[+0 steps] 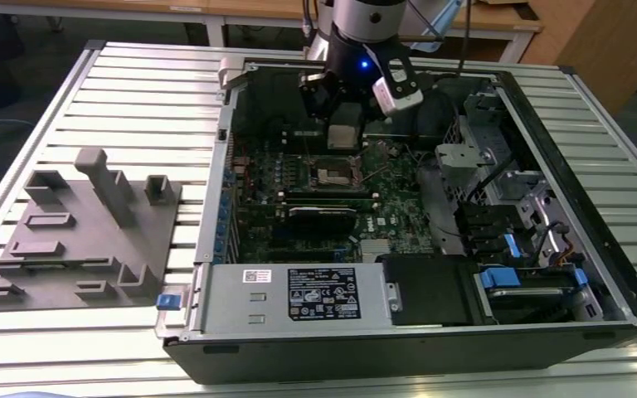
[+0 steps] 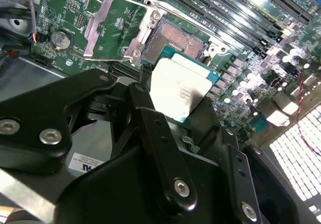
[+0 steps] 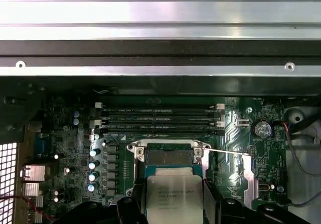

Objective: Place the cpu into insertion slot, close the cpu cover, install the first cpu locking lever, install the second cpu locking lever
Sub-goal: 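Place the cpu into insertion slot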

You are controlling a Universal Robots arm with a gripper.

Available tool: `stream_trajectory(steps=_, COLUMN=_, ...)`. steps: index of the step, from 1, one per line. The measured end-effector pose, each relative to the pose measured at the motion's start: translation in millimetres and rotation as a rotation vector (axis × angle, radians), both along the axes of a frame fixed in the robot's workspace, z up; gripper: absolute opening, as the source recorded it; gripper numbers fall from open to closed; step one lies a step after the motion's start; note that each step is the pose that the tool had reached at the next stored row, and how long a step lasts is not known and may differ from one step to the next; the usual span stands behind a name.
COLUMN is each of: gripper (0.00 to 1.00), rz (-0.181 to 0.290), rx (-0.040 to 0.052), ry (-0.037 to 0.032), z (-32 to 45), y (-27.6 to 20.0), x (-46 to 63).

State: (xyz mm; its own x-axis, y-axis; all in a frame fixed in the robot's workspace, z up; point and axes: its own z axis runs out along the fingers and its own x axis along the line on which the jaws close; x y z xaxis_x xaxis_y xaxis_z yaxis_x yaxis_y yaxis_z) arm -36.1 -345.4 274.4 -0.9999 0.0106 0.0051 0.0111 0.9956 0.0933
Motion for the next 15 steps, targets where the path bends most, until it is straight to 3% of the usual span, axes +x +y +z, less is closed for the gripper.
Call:
stream_trajectory(steps=8, gripper=0.54, rz=0.0, rx=0.0001, ry=-0.0008, z=-8.9, y=-0.1, x=-1.0)
stream_trajectory(steps=15, gripper=0.54, rz=0.0, rx=0.0, ry=-0.0007, z=-9.4, y=-0.1, x=-1.1)
